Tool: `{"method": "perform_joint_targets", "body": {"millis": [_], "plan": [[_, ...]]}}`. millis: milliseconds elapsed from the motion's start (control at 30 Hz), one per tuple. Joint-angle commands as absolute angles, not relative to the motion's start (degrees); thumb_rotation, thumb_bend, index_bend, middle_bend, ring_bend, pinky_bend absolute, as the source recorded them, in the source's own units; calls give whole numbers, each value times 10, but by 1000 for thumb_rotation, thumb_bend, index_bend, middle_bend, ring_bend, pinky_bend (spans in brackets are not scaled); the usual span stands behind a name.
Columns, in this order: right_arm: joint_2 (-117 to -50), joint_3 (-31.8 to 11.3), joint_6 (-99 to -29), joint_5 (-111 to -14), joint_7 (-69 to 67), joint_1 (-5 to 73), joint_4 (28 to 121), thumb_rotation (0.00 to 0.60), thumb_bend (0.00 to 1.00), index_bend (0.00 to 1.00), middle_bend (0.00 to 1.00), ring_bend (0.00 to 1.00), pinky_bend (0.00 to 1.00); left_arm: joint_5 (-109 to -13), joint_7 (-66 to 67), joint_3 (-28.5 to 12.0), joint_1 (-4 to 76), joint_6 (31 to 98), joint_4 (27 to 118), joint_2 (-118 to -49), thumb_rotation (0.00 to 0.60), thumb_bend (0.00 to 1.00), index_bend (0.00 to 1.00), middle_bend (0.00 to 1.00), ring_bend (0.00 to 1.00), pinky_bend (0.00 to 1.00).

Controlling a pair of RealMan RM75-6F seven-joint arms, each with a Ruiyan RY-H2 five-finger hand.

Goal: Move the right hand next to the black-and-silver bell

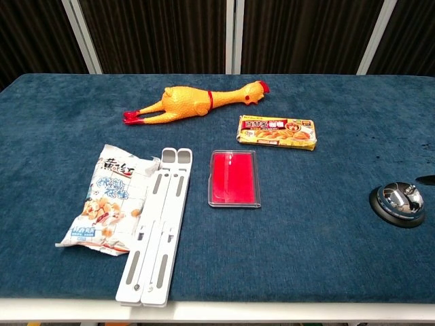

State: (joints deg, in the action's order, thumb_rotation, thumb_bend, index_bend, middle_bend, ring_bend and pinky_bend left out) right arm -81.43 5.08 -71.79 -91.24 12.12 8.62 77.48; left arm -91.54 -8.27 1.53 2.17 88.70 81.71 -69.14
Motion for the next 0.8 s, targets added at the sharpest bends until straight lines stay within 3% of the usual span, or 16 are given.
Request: {"method": "perform_joint_targets", "body": {"millis": [33,233,467,800], "plan": [[-818,52,-708,-907,122,89,772,600,1000,0,868,805,706,-915,-82,15,22,885,816,-692,600,116,111,33,0,138],[-819,54,-696,-898,122,91,772,600,1000,0,868,805,706,-914,-83,16,22,885,814,-693,600,117,111,33,0,138],[-811,47,-732,-913,117,88,783,600,1000,0,868,805,706,-916,-84,15,22,887,814,-693,600,116,111,33,0,138],[-819,54,-700,-899,125,93,774,600,1000,0,868,805,706,-914,-88,16,20,886,810,-694,600,117,111,33,0,138]]}}
